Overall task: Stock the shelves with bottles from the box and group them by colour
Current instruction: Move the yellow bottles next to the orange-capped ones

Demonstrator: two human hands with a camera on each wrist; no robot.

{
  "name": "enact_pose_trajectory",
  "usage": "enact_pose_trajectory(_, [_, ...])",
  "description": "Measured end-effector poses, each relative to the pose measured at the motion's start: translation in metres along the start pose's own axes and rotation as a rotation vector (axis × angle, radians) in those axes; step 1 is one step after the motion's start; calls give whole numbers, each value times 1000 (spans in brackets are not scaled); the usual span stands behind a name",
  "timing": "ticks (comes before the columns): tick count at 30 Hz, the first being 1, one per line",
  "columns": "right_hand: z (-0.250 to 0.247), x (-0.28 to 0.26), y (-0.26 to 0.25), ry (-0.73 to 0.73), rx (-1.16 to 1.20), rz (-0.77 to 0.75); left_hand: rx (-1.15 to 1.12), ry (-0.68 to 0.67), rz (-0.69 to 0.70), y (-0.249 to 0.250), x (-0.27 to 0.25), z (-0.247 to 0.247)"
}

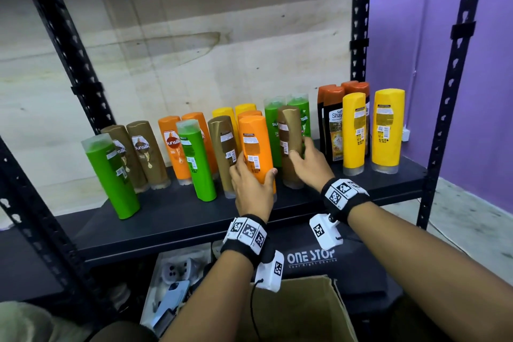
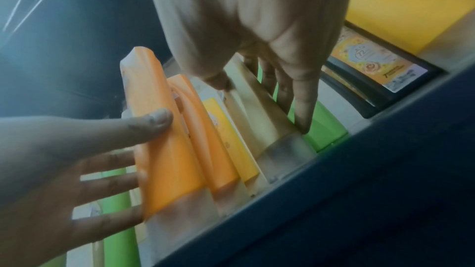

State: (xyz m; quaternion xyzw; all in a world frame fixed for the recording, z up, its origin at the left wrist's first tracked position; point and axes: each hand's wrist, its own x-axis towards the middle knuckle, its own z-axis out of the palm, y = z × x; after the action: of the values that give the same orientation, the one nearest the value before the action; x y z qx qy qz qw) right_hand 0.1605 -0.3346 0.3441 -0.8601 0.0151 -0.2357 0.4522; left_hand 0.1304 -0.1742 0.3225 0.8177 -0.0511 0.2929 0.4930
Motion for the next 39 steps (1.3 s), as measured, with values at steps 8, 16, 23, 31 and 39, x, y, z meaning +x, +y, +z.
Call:
enact_pose_trajectory(8, [-9,-25,8,82,79,-24,65,0,-21,-1,2,-4])
enact_pose_trajectory(16, [-12,-43,-3,97,132,-106,53,-40,-24,-2,1,-7])
enact_pose_trajectory(23, [-9,-63,-36,79,157,-255,104,-167,9,-25,-8,-30])
enact_pose_trajectory(31, [21,-79,-69,88,117,-333,481,-215,196,-72,-14,-76])
enact_pose_trajectory(39, [67,-94,-77,70,95,-342,604,-238,202,-101,-13,-109])
